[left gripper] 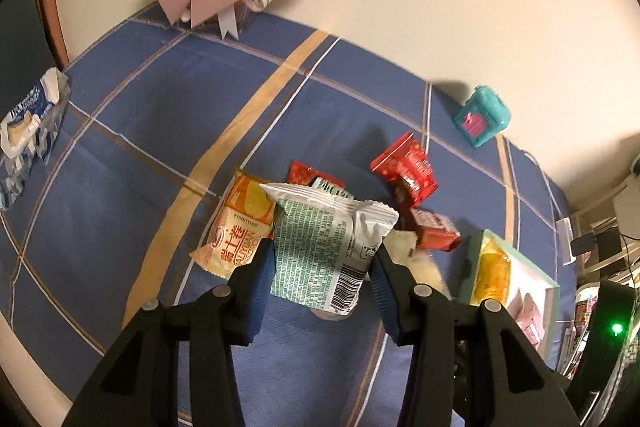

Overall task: Organize snacks
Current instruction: 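Carry both packs into the white tray and open both tools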

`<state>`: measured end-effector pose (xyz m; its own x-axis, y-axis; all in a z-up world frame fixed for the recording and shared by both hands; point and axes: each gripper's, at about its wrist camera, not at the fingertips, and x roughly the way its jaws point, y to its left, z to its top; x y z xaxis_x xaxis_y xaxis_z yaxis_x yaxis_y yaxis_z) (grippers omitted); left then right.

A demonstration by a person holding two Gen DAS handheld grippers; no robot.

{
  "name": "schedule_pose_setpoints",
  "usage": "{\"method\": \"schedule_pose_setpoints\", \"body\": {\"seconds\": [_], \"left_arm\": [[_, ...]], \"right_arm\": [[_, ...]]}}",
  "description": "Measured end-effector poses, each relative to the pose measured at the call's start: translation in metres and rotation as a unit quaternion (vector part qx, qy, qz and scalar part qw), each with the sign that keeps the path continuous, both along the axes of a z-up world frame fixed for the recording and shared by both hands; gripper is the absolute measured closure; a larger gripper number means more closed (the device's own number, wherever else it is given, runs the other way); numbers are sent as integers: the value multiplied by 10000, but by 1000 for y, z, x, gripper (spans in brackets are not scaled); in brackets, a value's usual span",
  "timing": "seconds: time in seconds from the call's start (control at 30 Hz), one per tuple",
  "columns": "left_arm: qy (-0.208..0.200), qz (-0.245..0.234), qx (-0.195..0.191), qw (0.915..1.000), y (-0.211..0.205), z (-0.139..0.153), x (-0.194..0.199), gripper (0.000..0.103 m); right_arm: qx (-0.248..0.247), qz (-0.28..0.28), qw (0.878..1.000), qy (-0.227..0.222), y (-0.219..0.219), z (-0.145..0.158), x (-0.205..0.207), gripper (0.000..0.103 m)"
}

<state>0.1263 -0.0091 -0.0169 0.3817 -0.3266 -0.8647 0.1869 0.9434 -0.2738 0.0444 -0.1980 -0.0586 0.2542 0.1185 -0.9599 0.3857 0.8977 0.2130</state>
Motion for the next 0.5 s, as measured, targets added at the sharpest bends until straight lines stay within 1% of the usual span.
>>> {"method": "schedule_pose_setpoints", "body": {"seconds": [0.03, 0.07, 0.13, 0.27, 0.33, 0.5], "left_arm": [[-50, -23, 18, 10000, -2, 3, 0, 55], [-101, -51, 33, 9999, -4, 6, -2, 55], [-165, -123, 50, 9998, -10, 10, -4, 55], [-195, -350, 23, 9992, -25, 15, -10, 55], [-190, -477, -7, 9987, -34, 17, -14, 55], [-220, -856, -46, 9961, -62, 22, -28, 55]], "right_arm": [[4, -23, 10000, -15, -4, 8, -1, 48], [-1, -54, 10000, -38, -10, 20, -10, 48], [-66, -122, 9999, -88, -7, 32, -23, 48], [-182, -349, 9991, -124, -23, 39, -31, 48], [-224, -520, 9984, -77, -30, 38, -31, 48], [-389, -1208, 9919, 64, -74, 40, -53, 48]]}}
